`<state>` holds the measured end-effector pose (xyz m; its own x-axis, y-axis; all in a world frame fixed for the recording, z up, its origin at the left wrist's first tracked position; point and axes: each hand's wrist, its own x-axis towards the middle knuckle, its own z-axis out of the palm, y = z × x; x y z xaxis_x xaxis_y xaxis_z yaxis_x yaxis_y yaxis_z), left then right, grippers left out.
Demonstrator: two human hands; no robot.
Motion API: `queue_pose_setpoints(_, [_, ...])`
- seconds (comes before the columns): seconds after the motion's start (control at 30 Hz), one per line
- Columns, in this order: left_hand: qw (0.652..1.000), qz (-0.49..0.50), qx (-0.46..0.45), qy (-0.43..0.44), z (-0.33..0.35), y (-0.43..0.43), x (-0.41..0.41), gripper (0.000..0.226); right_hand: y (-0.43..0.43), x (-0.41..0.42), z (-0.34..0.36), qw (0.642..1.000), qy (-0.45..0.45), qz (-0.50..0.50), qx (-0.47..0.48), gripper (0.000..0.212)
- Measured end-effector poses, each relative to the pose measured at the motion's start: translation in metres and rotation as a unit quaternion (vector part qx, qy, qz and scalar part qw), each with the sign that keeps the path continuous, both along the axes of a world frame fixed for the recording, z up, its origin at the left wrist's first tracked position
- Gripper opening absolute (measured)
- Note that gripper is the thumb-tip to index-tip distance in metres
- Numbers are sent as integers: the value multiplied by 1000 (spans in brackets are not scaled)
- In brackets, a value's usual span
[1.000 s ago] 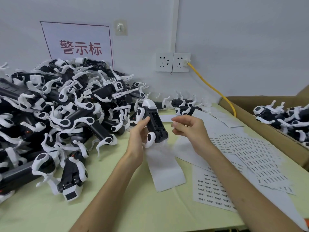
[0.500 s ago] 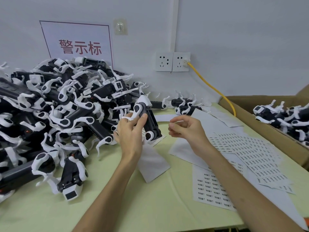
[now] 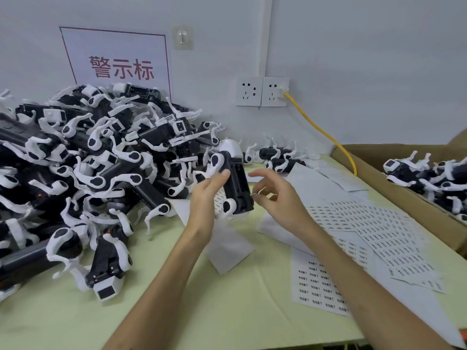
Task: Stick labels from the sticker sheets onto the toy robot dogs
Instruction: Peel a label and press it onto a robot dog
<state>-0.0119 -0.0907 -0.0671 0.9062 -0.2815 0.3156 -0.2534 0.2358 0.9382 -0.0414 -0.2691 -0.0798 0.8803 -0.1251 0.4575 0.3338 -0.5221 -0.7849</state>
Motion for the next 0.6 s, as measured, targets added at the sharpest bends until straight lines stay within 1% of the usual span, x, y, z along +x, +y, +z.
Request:
queue_pose_setpoints(0.07, [998,-60,14,16,1,-1,-3,50,1,0,-2,999,-16,-4,-29,44])
queue_pose_setpoints(0.17, [994,-93,40,28,0,-2,-3,53,1,1,-3,998,-41,-18,-53,44])
queue_pose_setpoints(0.37, [990,-118,14,81,-5,-7,0,50,-3,2,-6,995,-67,-22,-69,48])
queue_pose_setpoints(0.5, [989,-115,10,98,-7,-9,0,43,-5,5,-8,994,-71,-45,-64,49])
queue_pose_setpoints(0.6, [987,-123,10,105,-7,-9,-2,45,-4,6,-8,994,-75,-58,-61,48])
